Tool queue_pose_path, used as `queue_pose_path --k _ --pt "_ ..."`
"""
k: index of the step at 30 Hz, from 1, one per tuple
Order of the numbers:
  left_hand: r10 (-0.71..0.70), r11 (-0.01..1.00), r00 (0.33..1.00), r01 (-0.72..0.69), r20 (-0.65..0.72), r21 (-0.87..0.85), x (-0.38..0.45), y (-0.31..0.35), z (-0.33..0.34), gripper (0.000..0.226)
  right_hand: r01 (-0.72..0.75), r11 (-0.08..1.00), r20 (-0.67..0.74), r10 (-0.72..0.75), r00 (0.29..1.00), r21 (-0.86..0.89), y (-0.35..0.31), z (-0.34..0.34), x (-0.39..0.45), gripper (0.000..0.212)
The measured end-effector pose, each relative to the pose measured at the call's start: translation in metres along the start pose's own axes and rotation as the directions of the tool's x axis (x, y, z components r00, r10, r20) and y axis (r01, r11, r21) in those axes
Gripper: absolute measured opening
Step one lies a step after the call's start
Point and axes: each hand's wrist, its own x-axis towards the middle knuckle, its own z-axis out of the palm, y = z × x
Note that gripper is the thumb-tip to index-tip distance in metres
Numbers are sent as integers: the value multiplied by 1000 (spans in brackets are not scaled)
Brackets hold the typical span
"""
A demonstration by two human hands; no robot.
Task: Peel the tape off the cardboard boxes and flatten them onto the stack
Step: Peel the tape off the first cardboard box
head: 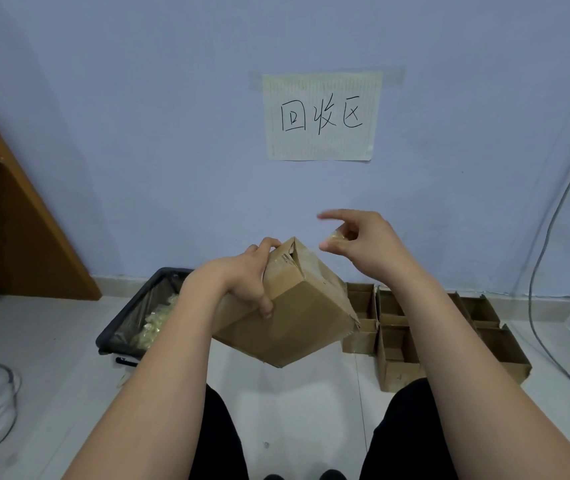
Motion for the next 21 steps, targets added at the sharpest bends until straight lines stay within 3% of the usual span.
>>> queue_pose_path --k 4,7,11,17,21 --pt "-26 999 1000 25 -14 -42 -1 -4 -1 121 -72 997 53 70 996 30 0 -2 -3 16" --pt "-46 998 998 45 -36 -31 -3 -7 -2 122 -128 989 168 115 979 70 -4 -4 -7 24" --pt "-57 998 998 56 -36 -35 -4 -10 -3 121 -175 970 269 124 955 171 -5 -3 -8 18" --pt "-15 998 999 12 -43 -63 -2 -7 -1 119 -56 997 37 58 998 -54 -1 7 -1 19" --pt "16 995 998 -21 -53 -99 -2 -6 -3 118 32 999 10 -32 999 37 -2 10 2 34"
